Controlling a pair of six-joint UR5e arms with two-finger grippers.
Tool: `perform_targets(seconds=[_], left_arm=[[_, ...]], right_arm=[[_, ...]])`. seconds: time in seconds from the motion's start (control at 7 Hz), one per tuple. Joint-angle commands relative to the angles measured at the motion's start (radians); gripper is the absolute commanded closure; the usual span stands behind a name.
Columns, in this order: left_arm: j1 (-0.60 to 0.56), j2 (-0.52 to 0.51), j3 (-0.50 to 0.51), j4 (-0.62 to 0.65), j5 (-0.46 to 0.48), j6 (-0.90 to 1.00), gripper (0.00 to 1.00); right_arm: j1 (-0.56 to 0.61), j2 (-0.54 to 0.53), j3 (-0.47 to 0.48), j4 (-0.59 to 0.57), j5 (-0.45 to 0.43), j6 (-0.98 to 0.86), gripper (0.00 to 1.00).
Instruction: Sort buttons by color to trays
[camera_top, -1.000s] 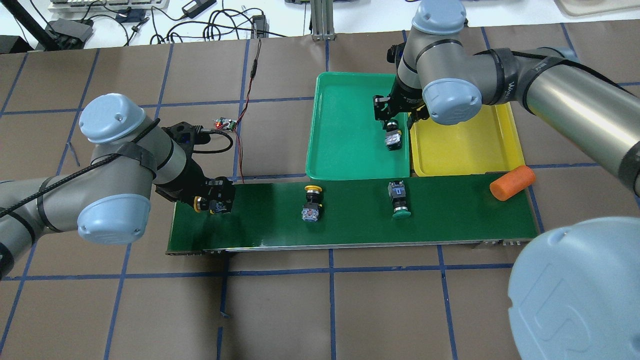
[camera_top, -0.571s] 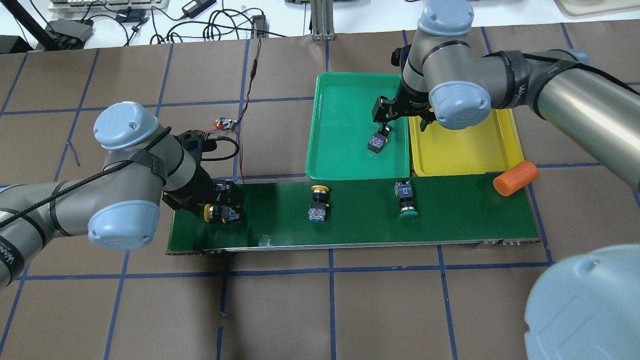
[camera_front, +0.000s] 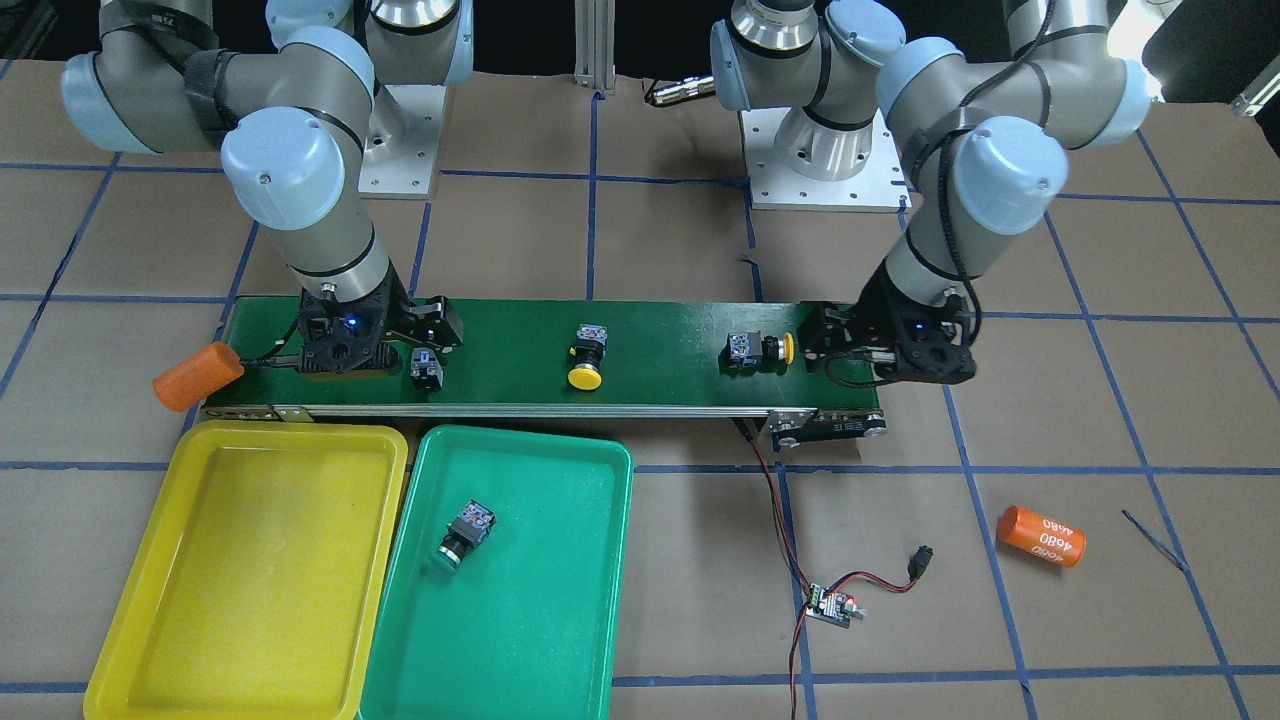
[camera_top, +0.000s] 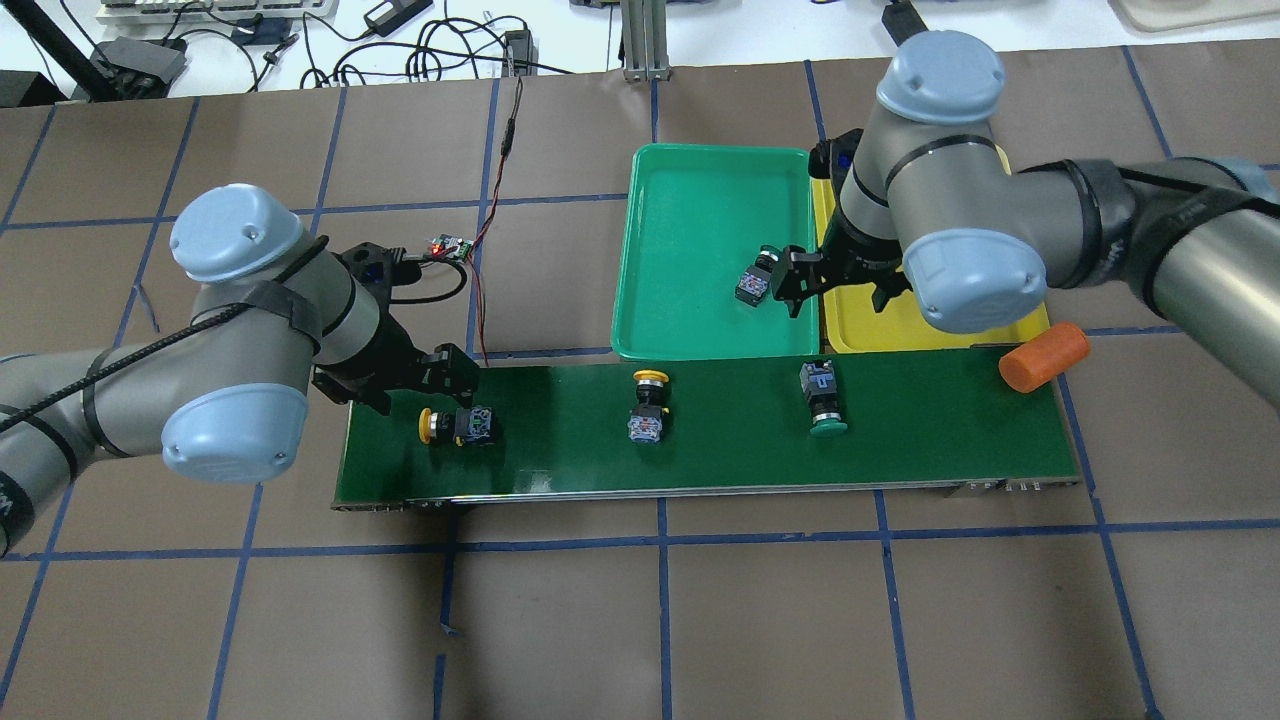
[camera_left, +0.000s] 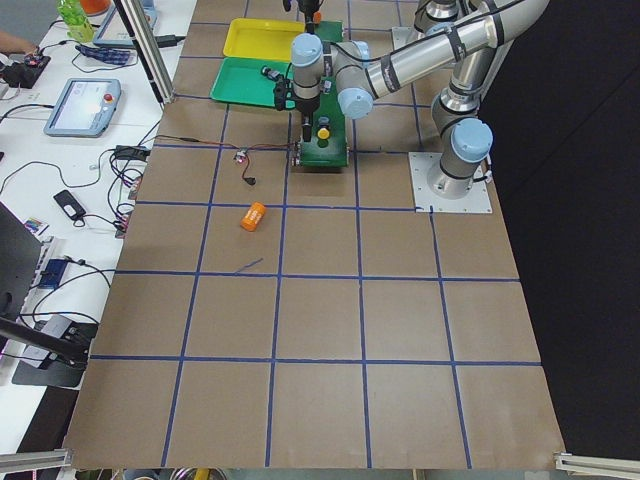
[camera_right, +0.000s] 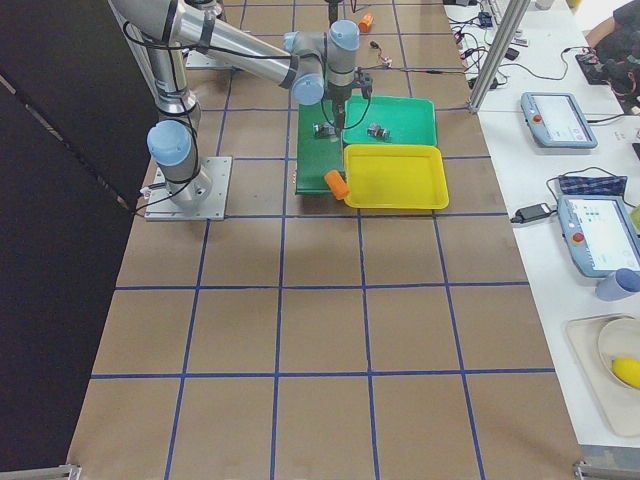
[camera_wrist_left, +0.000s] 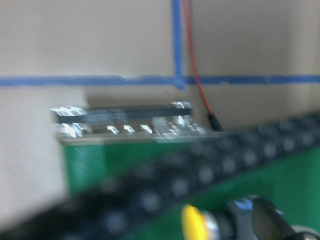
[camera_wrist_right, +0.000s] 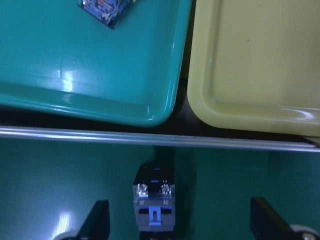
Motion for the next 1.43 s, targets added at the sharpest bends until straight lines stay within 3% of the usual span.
perform_targets(seconds=[0.0,0.14,0.43,0.57,0.71,0.86,1.14,1.29], left_arm=[[0.112,-0.143,0.245,-0.102,0.117,0.318,0.00],[0.147,-0.221,0.340,-0.100,0.133,0.359,0.00],[0.201,-0.350,0.430,-0.087,0.129,0.471,0.00],[0.235,-0.387,0.432,0.000,0.124,0.520,0.00],[0.236,-0.411,0.424,0.018,0.106,0.531,0.00],[0.236,-0.458,0.430,0.051,0.083,0.552,0.00],[0.239,-0.488,0.421,0.085,0.065,0.630,0.00],[0.250,-0.498,0.427,0.085,0.068,0.713,0.00]], right_arm=[[0.000,-0.013,0.055,-0.002,0.000,-0.004,0.16],[0.000,-0.001,0.059,-0.013,-0.002,-0.007,0.42],[-0.008,0.046,0.056,-0.057,-0.080,-0.011,0.70],[-0.008,0.045,0.050,-0.054,-0.080,-0.011,0.80],[-0.008,0.044,0.027,-0.056,-0.076,-0.001,0.82],[-0.003,0.056,-0.070,-0.050,-0.062,0.000,0.81],[0.026,0.254,-0.324,-0.039,0.007,0.026,0.76],[0.030,0.334,-0.430,-0.038,0.001,0.026,0.70]])
